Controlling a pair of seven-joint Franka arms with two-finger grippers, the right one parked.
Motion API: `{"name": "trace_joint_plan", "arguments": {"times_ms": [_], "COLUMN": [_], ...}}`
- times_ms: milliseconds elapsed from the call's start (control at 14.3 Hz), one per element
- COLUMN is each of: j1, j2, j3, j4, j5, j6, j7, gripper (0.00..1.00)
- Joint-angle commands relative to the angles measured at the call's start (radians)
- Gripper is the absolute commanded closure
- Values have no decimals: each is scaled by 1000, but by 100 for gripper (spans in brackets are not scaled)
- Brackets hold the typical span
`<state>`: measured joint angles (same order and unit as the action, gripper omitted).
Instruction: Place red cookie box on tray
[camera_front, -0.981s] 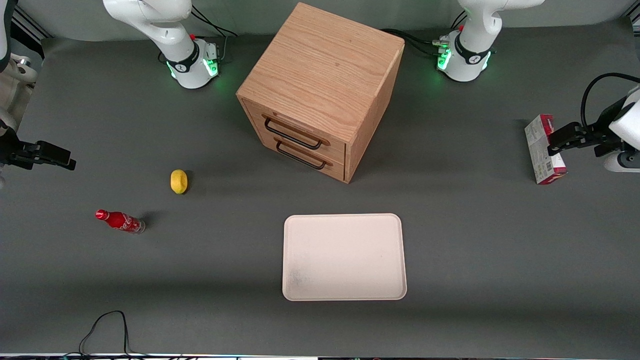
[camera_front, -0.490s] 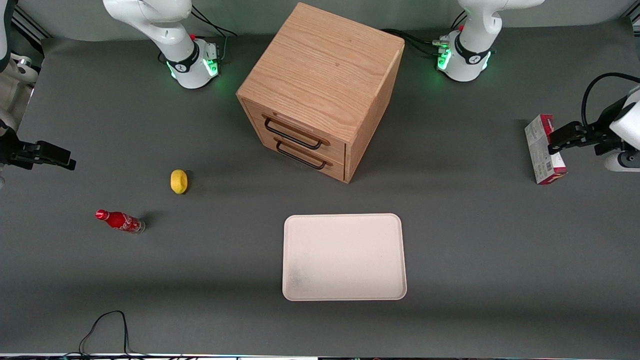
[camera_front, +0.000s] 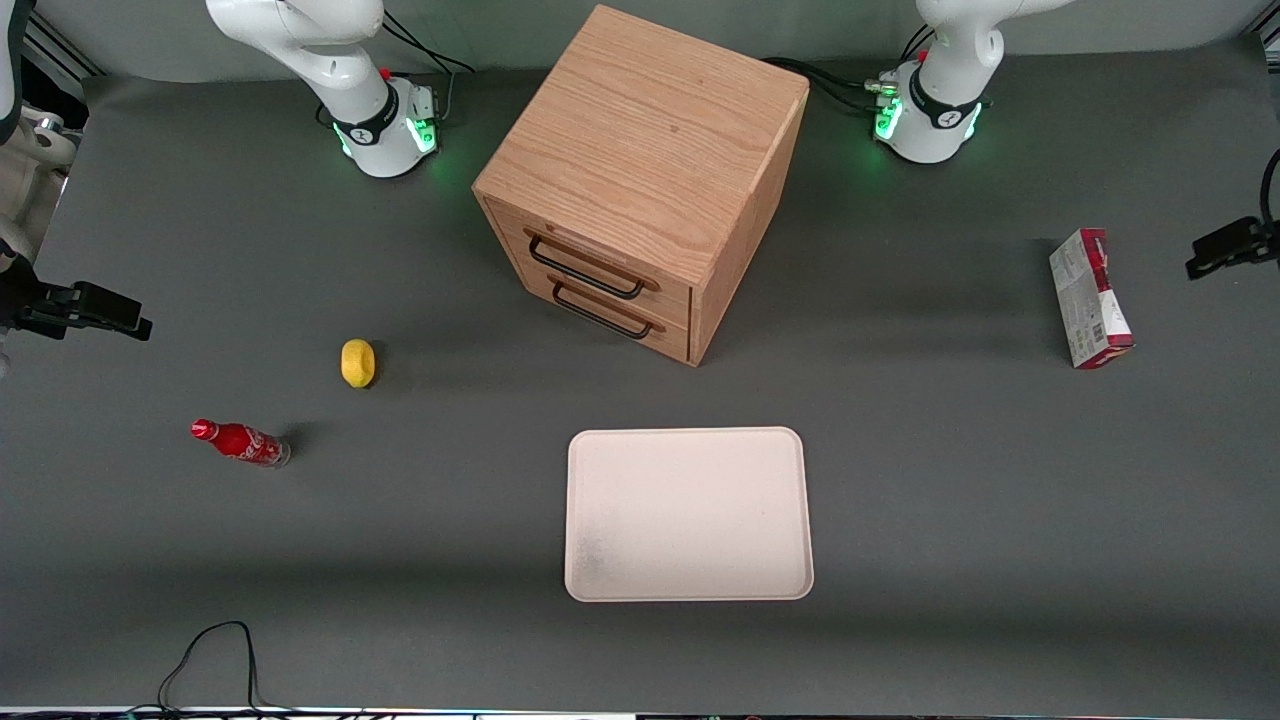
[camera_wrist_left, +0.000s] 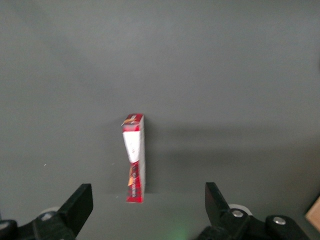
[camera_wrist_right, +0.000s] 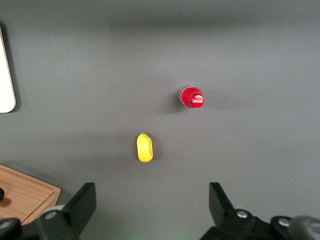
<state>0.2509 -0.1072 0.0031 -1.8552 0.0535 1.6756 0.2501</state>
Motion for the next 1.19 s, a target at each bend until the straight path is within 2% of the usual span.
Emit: {"name": "trace_joint_plan", "arguments": {"times_ms": [0, 210, 350, 490, 771, 911, 1121], "j1": [88, 140, 145, 143, 145, 145, 145], "j2": [-143, -213, -213, -216, -216, -195, -82], "j3": [-9, -9, 12, 52, 57, 57, 57], "j4": [-188, -272, -303, -372, -524, -570, -637], "j5": [8, 6, 6, 6, 5, 2, 0], "j6": [64, 72, 96, 174, 370, 449, 646], "j7": [84, 129, 211, 230, 233, 233, 233], "gripper": [0, 0, 0, 0, 0, 0, 0]}}
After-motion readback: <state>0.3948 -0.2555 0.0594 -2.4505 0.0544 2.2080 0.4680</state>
